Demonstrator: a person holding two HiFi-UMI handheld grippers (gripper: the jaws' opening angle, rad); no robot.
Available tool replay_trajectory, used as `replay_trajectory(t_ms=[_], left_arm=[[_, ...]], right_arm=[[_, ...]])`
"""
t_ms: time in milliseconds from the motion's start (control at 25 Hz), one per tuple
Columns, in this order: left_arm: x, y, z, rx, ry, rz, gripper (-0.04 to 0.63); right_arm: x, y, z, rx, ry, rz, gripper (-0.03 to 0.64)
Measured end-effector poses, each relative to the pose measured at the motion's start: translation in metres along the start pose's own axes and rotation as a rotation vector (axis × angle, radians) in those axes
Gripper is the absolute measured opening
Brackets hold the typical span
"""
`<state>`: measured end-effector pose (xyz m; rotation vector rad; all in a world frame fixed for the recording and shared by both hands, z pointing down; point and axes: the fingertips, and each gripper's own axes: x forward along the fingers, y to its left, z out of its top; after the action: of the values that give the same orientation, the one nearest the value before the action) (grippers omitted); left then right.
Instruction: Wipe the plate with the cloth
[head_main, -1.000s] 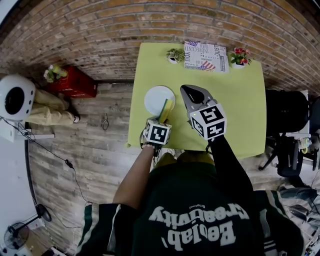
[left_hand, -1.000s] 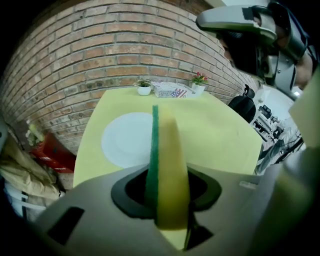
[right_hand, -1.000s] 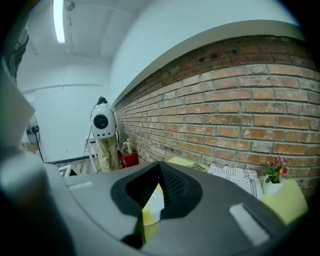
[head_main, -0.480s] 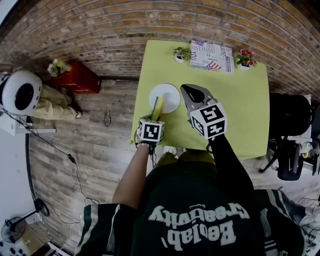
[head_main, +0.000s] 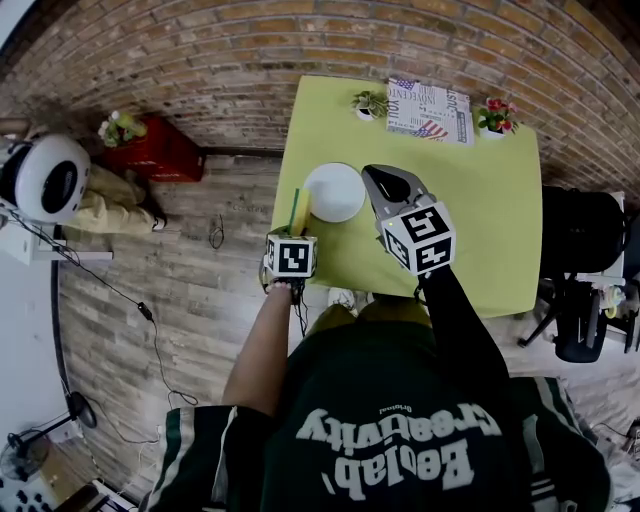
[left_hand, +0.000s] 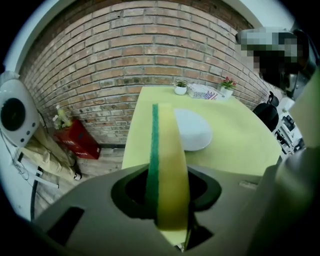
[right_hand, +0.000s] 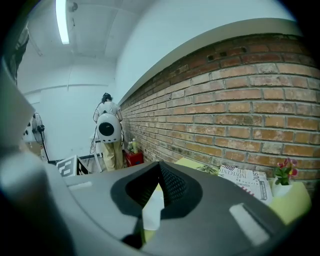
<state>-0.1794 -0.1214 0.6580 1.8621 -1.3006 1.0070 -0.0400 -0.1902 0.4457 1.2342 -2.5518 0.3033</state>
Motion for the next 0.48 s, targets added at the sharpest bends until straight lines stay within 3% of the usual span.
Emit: replay_trajectory(t_ms=[280,480], left_arm=[[-0.006,-0.012,0.01,0.043,-0.034,-0.017,0.135],[-0.011,-0.054,0.026,0.088,-0.065,-0.122,0.135]], right_arm=[[-0.002,0.001,-0.001,-0.001,0.0,-0.008,0.014],[-0.003,0.0,-0.002,0.004,-0.001,-0.017,0.013]])
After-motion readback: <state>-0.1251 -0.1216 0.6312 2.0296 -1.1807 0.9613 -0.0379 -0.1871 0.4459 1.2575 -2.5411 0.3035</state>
